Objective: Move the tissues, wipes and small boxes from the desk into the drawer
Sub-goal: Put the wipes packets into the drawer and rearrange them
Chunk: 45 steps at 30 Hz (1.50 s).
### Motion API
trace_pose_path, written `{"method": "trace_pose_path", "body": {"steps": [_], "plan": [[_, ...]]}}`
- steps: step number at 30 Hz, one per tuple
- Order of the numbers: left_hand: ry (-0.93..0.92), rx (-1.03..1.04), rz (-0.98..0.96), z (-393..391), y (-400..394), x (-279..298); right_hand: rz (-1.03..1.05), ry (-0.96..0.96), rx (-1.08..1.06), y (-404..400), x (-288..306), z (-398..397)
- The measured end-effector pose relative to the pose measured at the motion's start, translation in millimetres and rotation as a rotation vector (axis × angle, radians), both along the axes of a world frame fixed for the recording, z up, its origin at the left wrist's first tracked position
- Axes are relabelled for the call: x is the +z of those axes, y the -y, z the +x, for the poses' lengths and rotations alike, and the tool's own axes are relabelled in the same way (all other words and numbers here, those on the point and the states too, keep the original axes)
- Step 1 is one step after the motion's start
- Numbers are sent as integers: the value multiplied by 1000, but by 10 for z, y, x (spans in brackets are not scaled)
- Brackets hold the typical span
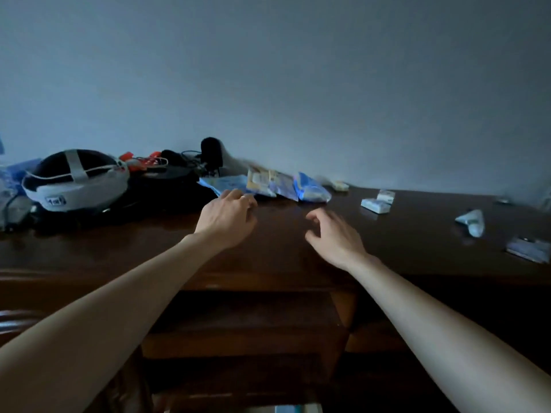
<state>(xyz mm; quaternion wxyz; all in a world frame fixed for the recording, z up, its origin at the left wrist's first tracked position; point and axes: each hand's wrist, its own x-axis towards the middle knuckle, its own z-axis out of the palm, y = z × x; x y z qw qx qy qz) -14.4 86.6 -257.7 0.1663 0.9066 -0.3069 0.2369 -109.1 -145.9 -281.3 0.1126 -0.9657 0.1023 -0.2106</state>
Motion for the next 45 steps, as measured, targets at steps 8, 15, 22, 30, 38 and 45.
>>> {"method": "trace_pose_path", "body": {"steps": [8,15,22,30,38,45], "plan": [[-22,272,-20,1037,188,-450,-178,-59,-159,581,-225,1052],[0,410,98,1554,359,-434,-411,-14,-30,754,-183,1890],[42,337,57,1756,388,-529,-294,-29,10,168,-121,2673],[17,301,-30,1705,386,-533,-343,-17,-119,3,-167,2669],[-58,339,-530,1045,183,-309,97,295,-49,-80,-180,1623],[-33,128,-929,-40,62,-119,771,538,-51,-517,-7,549]]}}
